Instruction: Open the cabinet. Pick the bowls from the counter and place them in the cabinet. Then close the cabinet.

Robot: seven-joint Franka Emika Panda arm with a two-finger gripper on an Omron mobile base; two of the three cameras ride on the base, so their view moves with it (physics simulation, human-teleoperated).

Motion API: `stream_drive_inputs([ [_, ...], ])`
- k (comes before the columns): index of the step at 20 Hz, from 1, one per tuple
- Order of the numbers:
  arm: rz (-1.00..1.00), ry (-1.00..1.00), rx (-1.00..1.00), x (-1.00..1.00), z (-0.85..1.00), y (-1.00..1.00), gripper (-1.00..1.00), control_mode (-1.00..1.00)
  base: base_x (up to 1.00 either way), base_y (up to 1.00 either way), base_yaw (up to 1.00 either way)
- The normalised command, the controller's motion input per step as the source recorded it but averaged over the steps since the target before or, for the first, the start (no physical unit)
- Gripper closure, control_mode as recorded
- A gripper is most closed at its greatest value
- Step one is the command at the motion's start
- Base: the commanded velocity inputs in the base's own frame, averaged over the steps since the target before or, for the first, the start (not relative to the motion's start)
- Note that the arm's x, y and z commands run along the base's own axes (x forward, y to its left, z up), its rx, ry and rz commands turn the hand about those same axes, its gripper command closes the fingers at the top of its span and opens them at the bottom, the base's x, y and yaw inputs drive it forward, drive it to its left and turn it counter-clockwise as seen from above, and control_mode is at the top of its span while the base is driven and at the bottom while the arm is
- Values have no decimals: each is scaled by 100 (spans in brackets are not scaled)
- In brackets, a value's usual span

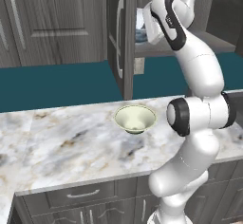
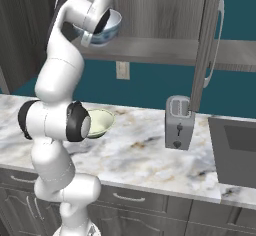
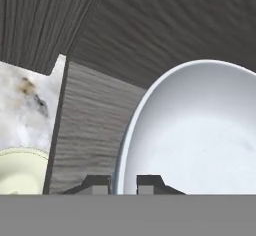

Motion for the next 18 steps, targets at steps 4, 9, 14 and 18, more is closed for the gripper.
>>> stream_drive_inputs([
  [4, 7, 0, 0, 34, -41, 25, 100, -100, 0, 0, 0],
  [9, 4, 0, 0, 36, -32, 14, -100, -100, 0, 0, 0],
  [14, 0, 0, 0, 6, -23, 0, -100, -100, 0, 0, 0],
  [18, 0, 0, 0, 0, -27, 0, -100, -100, 0, 0, 0],
])
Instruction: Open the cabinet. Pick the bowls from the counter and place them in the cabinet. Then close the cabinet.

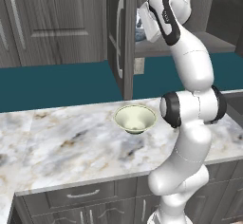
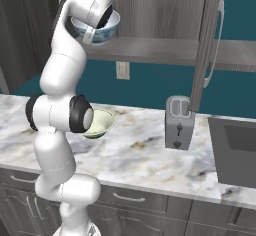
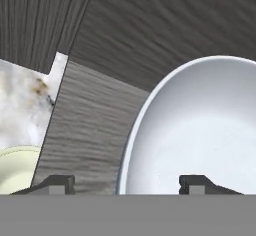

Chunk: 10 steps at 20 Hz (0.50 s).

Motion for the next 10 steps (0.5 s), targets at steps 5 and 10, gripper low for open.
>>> stream_drive_inputs([
  [5, 0, -4, 0, 0, -11, 0, -100, -100, 0, 0, 0],
  [10, 0, -23, 0, 0, 0, 0, -100, -100, 0, 0, 0],
])
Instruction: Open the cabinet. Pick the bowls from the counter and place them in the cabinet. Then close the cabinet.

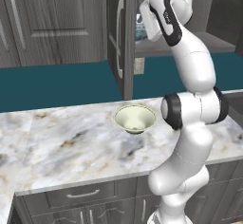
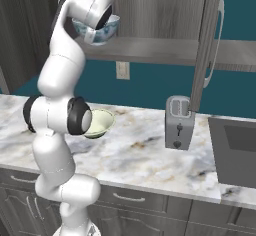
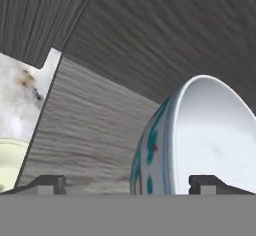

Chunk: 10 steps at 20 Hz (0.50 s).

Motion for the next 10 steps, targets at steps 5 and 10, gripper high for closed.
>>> stream_drive_inputs([
  [5, 0, -24, -1, -5, 0, 0, -100, -100, 0, 0, 0],
  [10, 0, -37, -5, -44, -22, 0, -100, -100, 0, 0, 0],
])
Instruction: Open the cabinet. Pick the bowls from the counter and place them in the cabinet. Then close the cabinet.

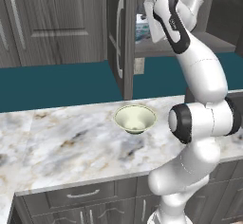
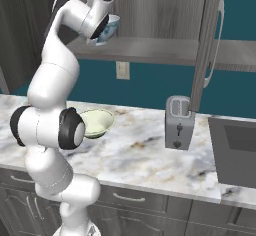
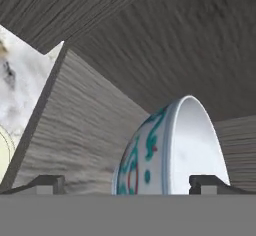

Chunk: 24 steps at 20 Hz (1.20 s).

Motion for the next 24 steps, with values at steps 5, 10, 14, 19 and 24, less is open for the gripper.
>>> stream_drive_inputs([
  [5, 0, -23, 0, -40, 20, 0, -100, -100, 0, 0, 0],
  [10, -1, -11, 0, -65, 27, -3, -100, -100, 0, 0, 0],
  [14, -6, 0, 0, -85, 25, -31, -100, -100, 0, 0, 0],
  [19, -3, 2, 0, -93, 6, -30, -100, -100, 0, 0, 0],
  [24, -2, 3, 0, -98, -13, -6, -100, -100, 0, 0, 0],
])
